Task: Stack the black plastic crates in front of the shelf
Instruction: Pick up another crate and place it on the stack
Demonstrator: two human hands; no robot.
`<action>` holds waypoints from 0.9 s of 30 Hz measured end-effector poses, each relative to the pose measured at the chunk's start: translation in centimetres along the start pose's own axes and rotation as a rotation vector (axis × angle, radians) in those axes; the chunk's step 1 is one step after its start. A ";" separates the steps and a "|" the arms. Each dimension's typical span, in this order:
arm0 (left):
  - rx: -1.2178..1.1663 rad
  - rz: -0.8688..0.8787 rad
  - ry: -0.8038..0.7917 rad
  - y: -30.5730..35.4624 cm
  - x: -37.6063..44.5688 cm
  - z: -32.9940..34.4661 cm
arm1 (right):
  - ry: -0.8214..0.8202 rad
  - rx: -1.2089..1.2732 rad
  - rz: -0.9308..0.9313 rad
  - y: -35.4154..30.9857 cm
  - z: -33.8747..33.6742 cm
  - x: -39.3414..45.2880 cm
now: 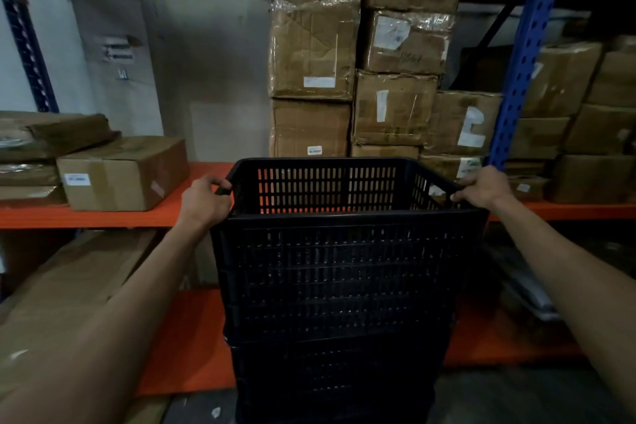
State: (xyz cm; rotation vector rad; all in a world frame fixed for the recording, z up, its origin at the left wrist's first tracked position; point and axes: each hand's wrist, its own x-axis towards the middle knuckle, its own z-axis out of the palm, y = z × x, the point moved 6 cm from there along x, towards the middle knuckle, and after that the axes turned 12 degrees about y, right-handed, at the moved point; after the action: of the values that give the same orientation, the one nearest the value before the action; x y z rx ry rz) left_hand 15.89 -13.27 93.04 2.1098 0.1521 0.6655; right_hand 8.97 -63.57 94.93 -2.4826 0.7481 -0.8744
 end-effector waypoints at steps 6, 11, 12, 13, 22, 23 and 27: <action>0.013 -0.044 -0.010 0.3 -0.2 0.6 | 0.000 0.011 0.014 -0.1 0.2 0.6; 0.019 -0.055 -0.002 0.7 -1.1 1.3 | -0.139 -0.044 -0.013 -0.2 1.2 1.8; 0.007 -0.057 0.011 0.7 -1.0 1.4 | -0.167 -0.059 -0.017 -0.2 1.5 2.0; -0.010 -0.064 0.023 0.7 -0.9 1.4 | -0.180 -0.070 -0.019 -0.2 1.6 2.1; -0.132 -0.058 0.041 -0.6 -0.1 1.4 | 0.136 0.263 -0.139 -0.7 0.0 0.9; -0.123 -0.053 0.036 -0.7 -0.2 1.5 | 0.238 0.354 -0.186 -0.6 -0.8 0.4; -0.049 -0.040 0.078 0.2 -0.8 1.3 | 0.226 0.472 -0.374 -1.7 -1.6 -1.6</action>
State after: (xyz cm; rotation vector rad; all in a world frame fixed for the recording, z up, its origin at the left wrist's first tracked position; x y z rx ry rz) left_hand 15.86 -14.58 92.32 2.0299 0.2181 0.7208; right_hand 7.45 -61.65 96.26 -2.1428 0.1066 -1.3070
